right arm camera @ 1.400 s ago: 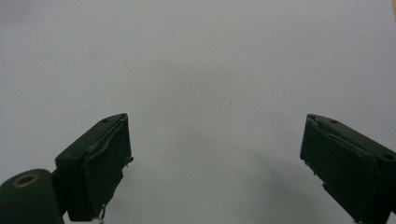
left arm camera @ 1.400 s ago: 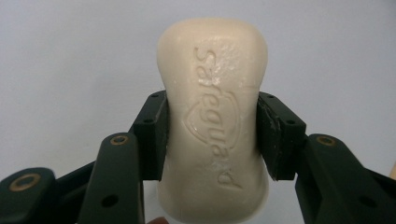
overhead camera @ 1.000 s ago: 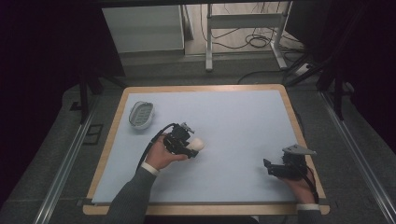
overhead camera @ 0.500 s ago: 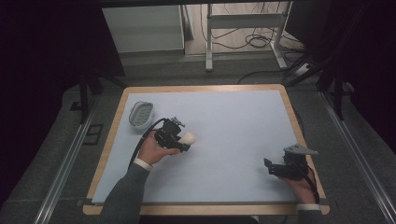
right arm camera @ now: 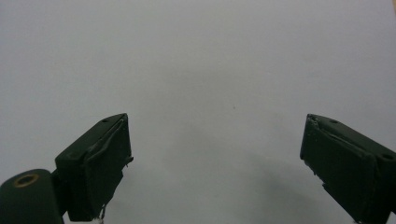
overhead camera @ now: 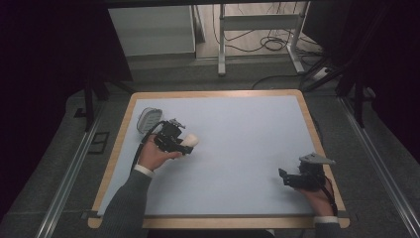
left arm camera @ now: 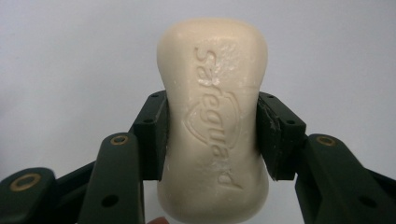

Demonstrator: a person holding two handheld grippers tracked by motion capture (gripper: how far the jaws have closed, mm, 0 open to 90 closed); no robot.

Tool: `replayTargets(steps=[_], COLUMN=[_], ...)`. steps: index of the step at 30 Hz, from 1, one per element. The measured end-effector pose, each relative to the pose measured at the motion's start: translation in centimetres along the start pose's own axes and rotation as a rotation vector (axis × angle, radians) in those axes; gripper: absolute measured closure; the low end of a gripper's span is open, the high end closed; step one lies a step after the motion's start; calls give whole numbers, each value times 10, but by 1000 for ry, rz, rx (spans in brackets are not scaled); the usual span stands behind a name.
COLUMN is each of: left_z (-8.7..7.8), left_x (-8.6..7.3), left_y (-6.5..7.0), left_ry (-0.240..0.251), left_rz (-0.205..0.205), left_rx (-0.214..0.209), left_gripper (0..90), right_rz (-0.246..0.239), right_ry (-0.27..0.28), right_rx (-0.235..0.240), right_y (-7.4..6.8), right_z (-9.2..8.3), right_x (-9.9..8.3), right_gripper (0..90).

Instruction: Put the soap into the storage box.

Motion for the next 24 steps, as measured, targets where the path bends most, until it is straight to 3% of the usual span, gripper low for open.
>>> replayTargets(steps=[12,24], left_z=[-15,-26], left_x=[-4,-6], left_y=[-20,-34], left_ry=[20,29], left_rz=[-37,-48], left_rx=[32,67], left_gripper=[496,496], right_rz=[-7,-9], right_ry=[-7,-11], right_rx=[-1,2], right_y=[-1,-3], right_z=[2,3], right_x=[-1,-1], right_gripper=[85,85])
Point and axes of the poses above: each handheld gripper's, and its own axes: z roughly forward along the jaws, x roughly out of its top, y roughly to its right, the point moved 7 cm from there along z, roughly forward along the jaws, and after that the axes turned 5 degrees about -x, right-handed, at the moved point
